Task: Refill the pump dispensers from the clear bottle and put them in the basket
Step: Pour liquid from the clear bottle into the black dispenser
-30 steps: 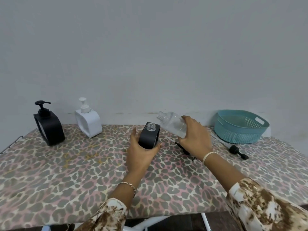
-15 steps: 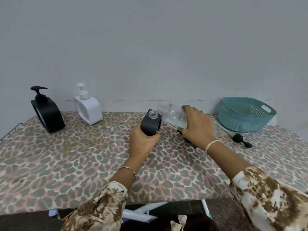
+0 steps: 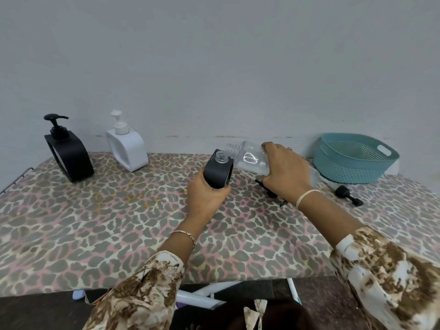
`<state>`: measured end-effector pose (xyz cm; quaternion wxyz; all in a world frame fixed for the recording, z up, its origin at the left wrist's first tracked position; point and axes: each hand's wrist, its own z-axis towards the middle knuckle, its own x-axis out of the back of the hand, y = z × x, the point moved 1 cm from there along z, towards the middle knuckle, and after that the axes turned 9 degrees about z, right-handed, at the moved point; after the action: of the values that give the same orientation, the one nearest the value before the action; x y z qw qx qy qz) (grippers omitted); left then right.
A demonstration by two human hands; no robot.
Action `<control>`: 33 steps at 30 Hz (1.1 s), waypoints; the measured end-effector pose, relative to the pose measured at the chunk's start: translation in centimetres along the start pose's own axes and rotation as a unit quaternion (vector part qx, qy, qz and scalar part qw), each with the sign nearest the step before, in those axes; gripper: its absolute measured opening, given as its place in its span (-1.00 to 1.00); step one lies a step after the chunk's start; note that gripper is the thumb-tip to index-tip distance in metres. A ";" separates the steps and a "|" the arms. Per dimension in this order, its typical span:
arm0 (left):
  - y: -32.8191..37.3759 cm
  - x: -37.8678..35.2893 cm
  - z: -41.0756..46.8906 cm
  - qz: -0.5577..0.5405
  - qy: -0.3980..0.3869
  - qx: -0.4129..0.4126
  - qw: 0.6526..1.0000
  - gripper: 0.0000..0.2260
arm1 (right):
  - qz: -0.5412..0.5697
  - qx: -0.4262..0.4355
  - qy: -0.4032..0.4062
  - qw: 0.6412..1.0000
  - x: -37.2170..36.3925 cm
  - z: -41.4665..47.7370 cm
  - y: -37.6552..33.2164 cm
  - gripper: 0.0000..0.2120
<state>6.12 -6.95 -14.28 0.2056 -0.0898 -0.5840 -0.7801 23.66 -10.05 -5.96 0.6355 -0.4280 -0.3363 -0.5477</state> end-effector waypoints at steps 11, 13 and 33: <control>-0.3 0.1 -0.1 -0.004 -0.003 -0.017 1.000 -0.63 | -0.045 0.028 0.008 0.999 0.6 0.4 -0.4 -0.52; -0.3 0.1 -0.1 -0.004 -0.001 -0.019 1.000 -0.63 | -0.051 0.031 0.012 0.998 0.6 0.4 -0.4 -0.53; -0.6 0.0 0.0 -0.013 -0.006 -0.002 1.000 -0.63 | -0.084 0.043 0.026 0.995 1.2 0.5 -0.9 -0.53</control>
<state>5.90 -6.85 -14.80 0.1919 -0.0869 -0.5846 -0.7835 23.02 -10.11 -4.58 0.6135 -0.3561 -0.3776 -0.5951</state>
